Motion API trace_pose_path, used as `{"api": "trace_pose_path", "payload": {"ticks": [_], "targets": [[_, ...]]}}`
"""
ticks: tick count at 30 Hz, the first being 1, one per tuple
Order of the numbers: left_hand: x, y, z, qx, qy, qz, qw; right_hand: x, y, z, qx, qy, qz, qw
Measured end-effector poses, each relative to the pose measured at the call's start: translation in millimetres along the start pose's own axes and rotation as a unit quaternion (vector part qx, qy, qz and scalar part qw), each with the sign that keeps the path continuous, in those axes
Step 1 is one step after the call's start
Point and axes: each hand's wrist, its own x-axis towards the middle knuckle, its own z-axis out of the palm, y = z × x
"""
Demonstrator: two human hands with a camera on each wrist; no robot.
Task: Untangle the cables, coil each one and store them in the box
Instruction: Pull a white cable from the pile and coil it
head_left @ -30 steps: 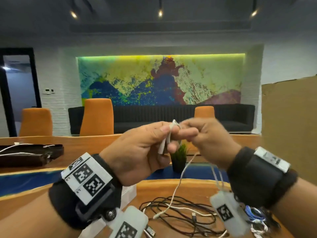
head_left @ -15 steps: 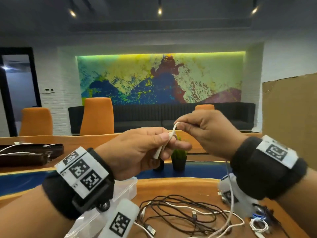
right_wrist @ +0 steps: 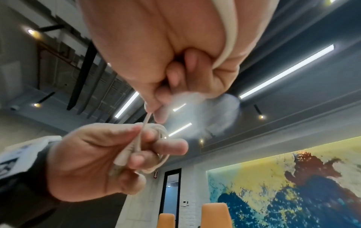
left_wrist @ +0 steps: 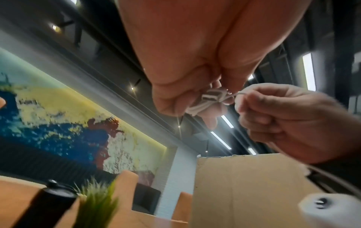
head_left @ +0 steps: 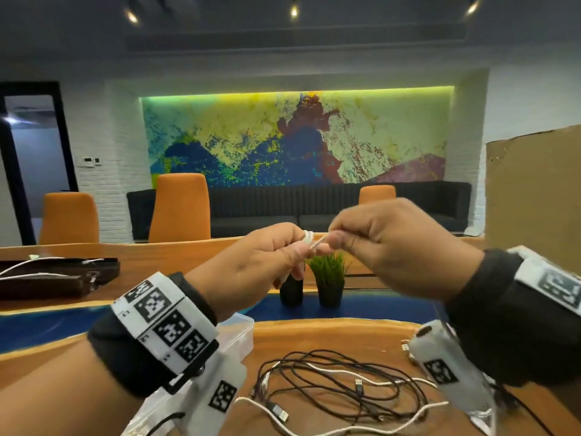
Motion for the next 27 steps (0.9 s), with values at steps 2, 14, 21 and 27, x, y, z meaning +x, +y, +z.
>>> {"api": "trace_pose_path", "payload": {"ticks": [2,14,21,27], "targets": [[-1,4,5,-0.091,-0.009,-0.015,0.996,5,5,0,0.006,0.035,-0.005,0.999],[4,9,10,-0.457,0.063,-0.033,0.886,-9,17,68,0.116,-0.066,0.112,0.985],[6,-32,23,0.127,0.052,0.091,0.986,-12,4,42,0.066,-0.107,0.009,0.992],[9,-32,29,-0.056,0.011,-0.020,0.998,-8,31,48,0.047,0.019,0.015,0.999]]}}
